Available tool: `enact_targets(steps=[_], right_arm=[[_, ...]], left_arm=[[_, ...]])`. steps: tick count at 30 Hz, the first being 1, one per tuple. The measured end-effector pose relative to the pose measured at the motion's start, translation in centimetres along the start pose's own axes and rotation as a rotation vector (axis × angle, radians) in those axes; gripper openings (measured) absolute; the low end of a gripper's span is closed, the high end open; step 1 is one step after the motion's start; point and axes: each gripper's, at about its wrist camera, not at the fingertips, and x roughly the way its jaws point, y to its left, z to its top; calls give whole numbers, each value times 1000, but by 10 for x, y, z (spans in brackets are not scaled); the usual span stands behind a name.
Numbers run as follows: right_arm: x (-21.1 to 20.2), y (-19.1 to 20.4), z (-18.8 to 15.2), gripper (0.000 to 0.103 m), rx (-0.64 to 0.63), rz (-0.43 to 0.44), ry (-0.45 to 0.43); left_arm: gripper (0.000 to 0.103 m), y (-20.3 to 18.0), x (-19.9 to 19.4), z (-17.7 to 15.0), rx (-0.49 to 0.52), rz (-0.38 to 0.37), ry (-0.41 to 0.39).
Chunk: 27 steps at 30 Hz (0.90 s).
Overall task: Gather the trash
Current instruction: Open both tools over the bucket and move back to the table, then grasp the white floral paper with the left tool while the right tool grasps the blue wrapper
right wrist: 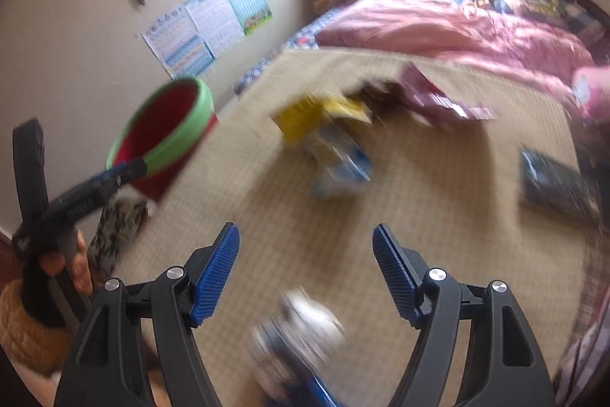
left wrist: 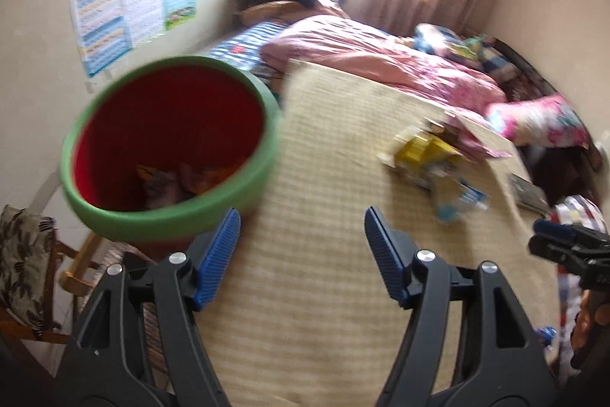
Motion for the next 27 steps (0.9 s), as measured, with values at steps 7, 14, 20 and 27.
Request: enact_targets(steps=[7, 14, 20, 27], right_arm=[[-30, -45, -63, 70, -12, 33, 169], [-45, -34, -80, 70, -115, 136, 196], [-28, -22, -85, 70, -183, 177, 242], [0, -19, -96, 28, -261, 181, 362]], left_arm=[[71, -94, 7, -51, 159, -266, 158], [53, -150, 44, -82, 257, -327, 327], [51, -145, 38, -72, 219, -261, 266], [53, -108, 35, -50, 160, -86, 199]])
